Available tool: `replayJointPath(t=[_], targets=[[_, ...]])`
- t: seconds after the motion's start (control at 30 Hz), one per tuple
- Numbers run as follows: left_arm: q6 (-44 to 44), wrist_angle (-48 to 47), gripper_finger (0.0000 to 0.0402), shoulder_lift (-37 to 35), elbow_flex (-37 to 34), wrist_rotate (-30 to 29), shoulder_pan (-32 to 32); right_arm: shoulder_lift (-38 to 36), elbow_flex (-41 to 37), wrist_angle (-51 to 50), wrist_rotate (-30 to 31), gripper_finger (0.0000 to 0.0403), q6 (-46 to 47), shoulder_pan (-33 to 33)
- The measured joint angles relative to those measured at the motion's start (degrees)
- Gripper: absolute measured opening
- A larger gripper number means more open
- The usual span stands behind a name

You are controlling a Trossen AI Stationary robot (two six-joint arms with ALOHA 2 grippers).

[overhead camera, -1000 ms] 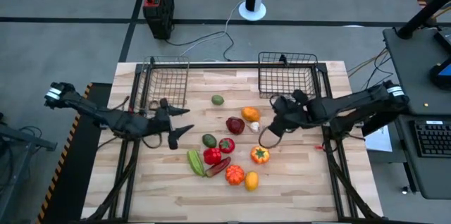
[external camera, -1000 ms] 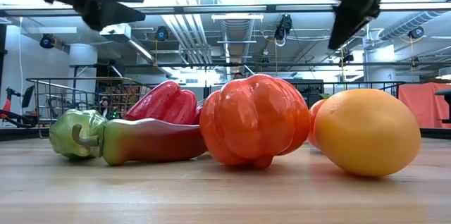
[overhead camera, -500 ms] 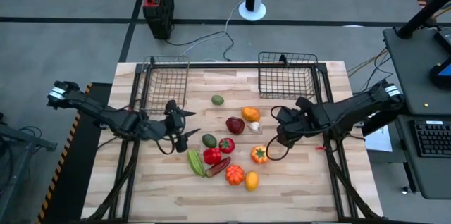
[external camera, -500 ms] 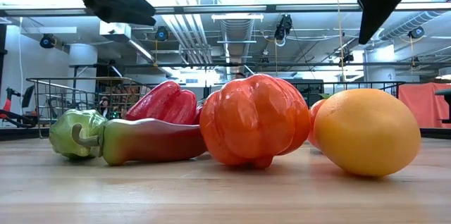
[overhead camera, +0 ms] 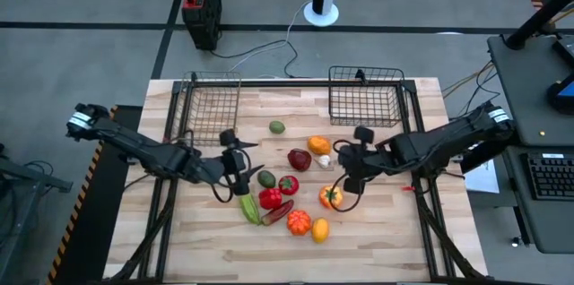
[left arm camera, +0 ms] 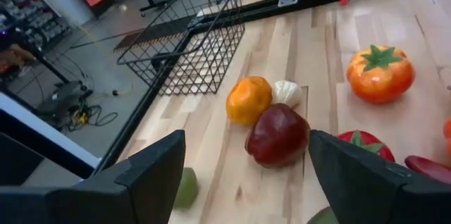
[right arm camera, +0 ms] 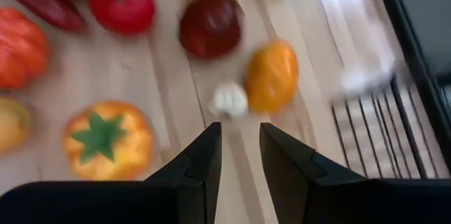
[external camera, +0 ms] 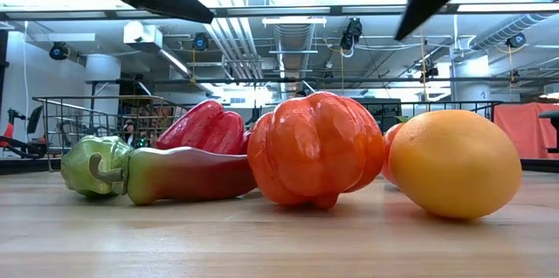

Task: Sort produce into baskets
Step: Put the garlic into the black wire basket

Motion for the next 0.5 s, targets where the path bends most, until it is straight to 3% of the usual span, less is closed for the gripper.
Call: replayJointPath(t=[0.23, 0.5], targets=[[-0.4, 0.3, 0.0284, 1.2, -0.4, 0.0, 0.1, 0.0, -3.4, 13.4, 0.5, 0.0109, -8.0, -0.8], [-0.8, 0.7, 0.0284, 1.7, -0.1, -0.1, 0.7, 0.0, -5.4, 16.5, 0.6, 0.0226, -8.0, -2.0]])
